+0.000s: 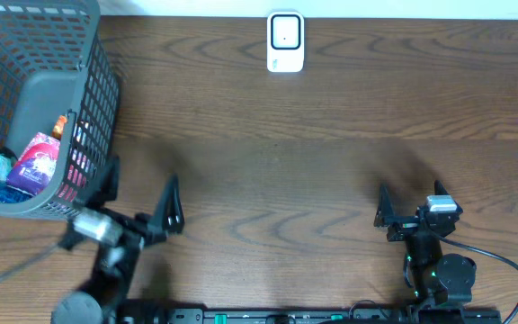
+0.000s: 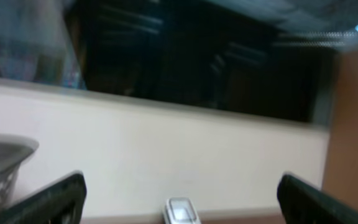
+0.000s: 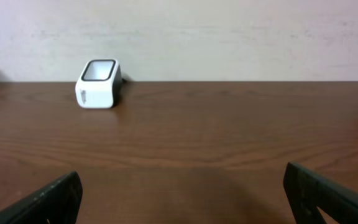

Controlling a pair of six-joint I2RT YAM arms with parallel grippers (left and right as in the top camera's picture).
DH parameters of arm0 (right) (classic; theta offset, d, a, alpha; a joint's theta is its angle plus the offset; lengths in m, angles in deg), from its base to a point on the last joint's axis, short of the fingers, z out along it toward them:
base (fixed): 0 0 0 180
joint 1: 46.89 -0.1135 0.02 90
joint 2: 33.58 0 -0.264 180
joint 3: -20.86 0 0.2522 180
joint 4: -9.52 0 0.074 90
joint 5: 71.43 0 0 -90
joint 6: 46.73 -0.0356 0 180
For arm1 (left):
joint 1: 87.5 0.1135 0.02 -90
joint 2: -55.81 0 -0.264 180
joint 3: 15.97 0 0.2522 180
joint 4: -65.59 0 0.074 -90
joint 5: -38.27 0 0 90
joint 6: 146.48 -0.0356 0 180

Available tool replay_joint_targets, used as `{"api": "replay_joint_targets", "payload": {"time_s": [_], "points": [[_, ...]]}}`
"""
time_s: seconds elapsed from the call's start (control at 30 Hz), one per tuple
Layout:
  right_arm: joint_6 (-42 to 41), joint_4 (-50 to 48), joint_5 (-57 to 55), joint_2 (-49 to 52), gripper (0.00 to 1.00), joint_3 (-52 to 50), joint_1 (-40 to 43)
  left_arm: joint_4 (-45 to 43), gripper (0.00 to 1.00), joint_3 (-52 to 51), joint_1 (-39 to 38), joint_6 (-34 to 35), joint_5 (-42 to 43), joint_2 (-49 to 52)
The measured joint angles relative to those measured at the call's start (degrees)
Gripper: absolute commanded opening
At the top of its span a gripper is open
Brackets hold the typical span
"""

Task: Scan the item barcode
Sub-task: 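Reach the left gripper into the basket toward the purple floral pack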

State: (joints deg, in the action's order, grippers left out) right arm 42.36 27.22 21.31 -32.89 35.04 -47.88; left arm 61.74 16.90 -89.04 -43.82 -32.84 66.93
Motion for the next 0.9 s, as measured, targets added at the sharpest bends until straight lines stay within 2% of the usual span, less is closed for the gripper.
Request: {"api": "replay_joint_targets", "payload": {"time_s": [0.07, 0.13, 0.3, 0.37, 0.47, 0.6, 0.67, 0.77, 0.9], "points": [[0.0, 0.0, 0.0, 0.0, 0.99, 0.0, 0.0, 10.4, 0.98, 10.9, 0.0, -3.1, 0.3, 9.0], [0.0, 0.0, 0.0, 0.0, 0.99, 0.0, 0.0, 14.8, 0.98, 18.6, 0.0, -6.0, 2.6, 16.6], [0.1, 0.0, 0.0, 0.0, 0.99, 0.0, 0.0, 13.8, 0.98, 32.3, 0.0, -11.3, 10.8, 34.3], [0.1, 0.0, 0.0, 0.0, 0.99, 0.0, 0.0, 16.2, 0.98, 36.8, 0.2, -12.8, 12.3, 39.8], [0.1, 0.0, 0.0, 0.0, 0.99, 0.0, 0.0, 29.6, 0.98, 49.1, 2.4, -13.1, 13.3, 49.4], [0.1, 0.0, 0.0, 0.0, 0.99, 0.0, 0.0, 51.8, 0.98, 74.0, 8.5, -13.4, 14.3, 65.7], [0.1, 0.0, 0.0, 0.0, 0.99, 0.0, 0.0, 56.9, 0.98, 83.4, 11.2, -13.4, 15.3, 71.8], [0.1, 0.0, 0.0, 0.0, 0.99, 0.0, 0.0, 59.4, 0.98, 92.7, 14.9, -13.9, 16.2, 78.5], [0.1, 0.0, 0.0, 0.0, 0.99, 0.0, 0.0, 60.7, 0.98, 95.1, 19.9, -11.0, 13.0, 80.8]]}}
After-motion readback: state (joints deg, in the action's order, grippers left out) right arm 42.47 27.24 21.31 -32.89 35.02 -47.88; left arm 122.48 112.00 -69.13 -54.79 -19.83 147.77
